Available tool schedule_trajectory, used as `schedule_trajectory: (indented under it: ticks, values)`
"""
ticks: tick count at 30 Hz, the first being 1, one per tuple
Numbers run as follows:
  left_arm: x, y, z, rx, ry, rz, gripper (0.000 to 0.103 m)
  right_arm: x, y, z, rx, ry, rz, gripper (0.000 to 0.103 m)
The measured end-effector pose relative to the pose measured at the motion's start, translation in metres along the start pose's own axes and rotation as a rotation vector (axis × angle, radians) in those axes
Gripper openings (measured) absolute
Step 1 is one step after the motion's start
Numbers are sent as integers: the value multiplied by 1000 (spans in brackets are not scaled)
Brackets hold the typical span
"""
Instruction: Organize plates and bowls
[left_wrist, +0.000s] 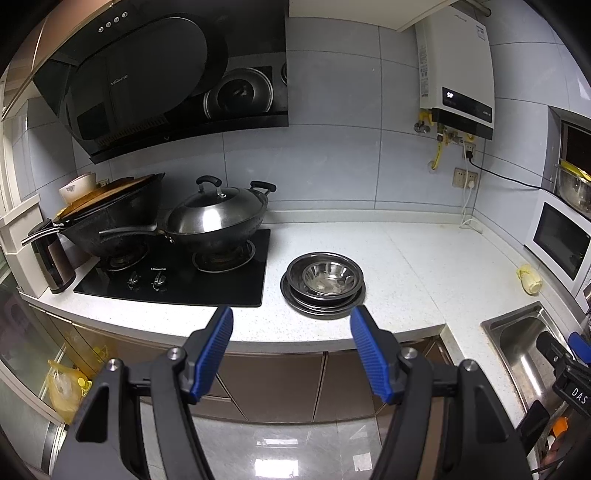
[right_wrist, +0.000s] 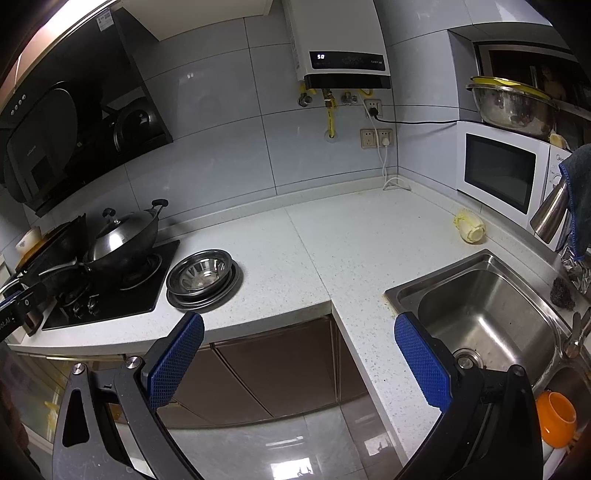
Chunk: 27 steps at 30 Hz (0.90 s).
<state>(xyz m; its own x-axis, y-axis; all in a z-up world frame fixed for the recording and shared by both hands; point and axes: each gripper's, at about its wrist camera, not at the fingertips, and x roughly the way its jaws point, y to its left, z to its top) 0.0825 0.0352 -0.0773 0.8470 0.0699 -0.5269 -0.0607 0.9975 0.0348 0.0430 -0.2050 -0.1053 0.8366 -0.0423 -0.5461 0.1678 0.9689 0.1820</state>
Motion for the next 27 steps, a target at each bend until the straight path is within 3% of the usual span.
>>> schedule_trajectory:
  ticks: [17, 27]
  values:
    - [9, 4, 0, 7, 21, 10, 64, 3, 3, -2, 0, 6, -2, 102]
    - [16, 10, 0, -3, 46, -36, 64, 9, 2, -3, -19, 28, -26, 102]
